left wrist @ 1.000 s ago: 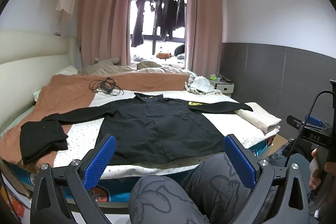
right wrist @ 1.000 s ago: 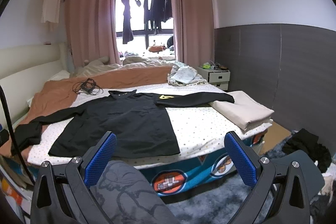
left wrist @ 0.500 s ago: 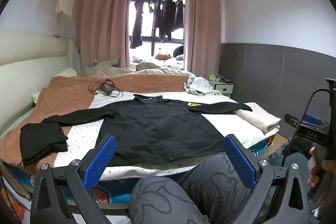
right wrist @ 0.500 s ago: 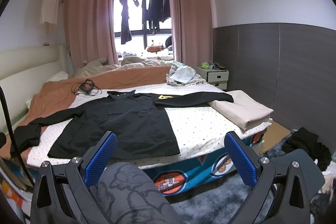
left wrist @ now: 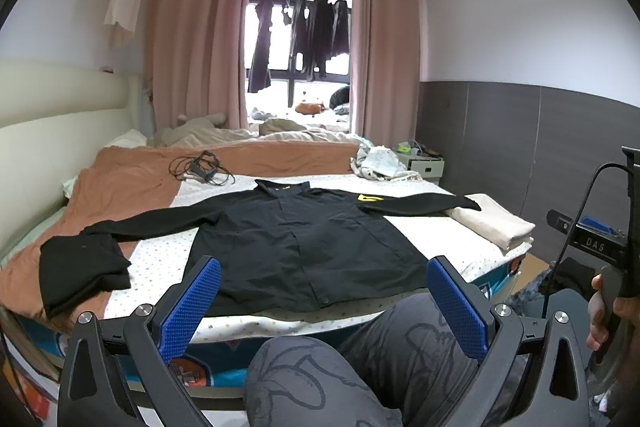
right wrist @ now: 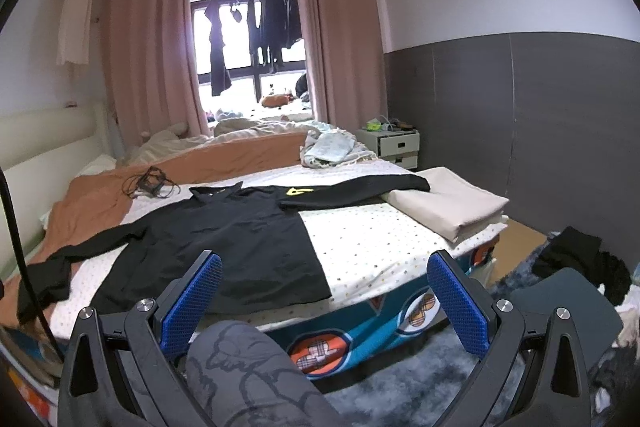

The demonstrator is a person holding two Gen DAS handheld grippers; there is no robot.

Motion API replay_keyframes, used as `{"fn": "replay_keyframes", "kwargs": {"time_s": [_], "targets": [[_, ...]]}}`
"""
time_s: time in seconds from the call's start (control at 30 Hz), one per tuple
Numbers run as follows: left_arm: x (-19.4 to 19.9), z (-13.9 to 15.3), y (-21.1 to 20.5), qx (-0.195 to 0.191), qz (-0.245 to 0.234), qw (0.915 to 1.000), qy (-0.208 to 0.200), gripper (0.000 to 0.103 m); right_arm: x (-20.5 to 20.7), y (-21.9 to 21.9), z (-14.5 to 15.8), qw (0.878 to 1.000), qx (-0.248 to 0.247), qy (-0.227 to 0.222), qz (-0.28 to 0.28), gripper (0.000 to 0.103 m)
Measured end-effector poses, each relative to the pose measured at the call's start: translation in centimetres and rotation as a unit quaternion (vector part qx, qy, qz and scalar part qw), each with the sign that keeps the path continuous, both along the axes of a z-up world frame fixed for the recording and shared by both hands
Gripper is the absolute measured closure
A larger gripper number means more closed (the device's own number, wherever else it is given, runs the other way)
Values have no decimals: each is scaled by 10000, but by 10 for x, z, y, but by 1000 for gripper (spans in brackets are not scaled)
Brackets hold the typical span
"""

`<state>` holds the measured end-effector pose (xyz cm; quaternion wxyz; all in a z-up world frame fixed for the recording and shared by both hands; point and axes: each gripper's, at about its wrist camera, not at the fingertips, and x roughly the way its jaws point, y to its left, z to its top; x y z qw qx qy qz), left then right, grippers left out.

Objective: Fold large clothes

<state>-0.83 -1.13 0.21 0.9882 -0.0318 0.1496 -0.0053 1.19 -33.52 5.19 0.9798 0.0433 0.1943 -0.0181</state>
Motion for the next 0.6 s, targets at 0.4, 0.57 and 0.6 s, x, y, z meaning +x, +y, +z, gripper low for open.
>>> {"fn": "replay_keyframes", "kwargs": {"time_s": [0.4, 0.57, 0.6], "targets": [[-3, 1, -1, 23, 16, 10000, -11, 1, 0, 2, 0, 10000, 14, 10, 12, 0], [-6, 1, 0, 28, 18, 10000, -20, 1, 0, 1, 0, 10000, 4, 4, 20, 0], [-6, 1, 0, 24, 17, 10000, -19, 1, 0, 1, 1, 10000, -3, 4, 20, 0]]}}
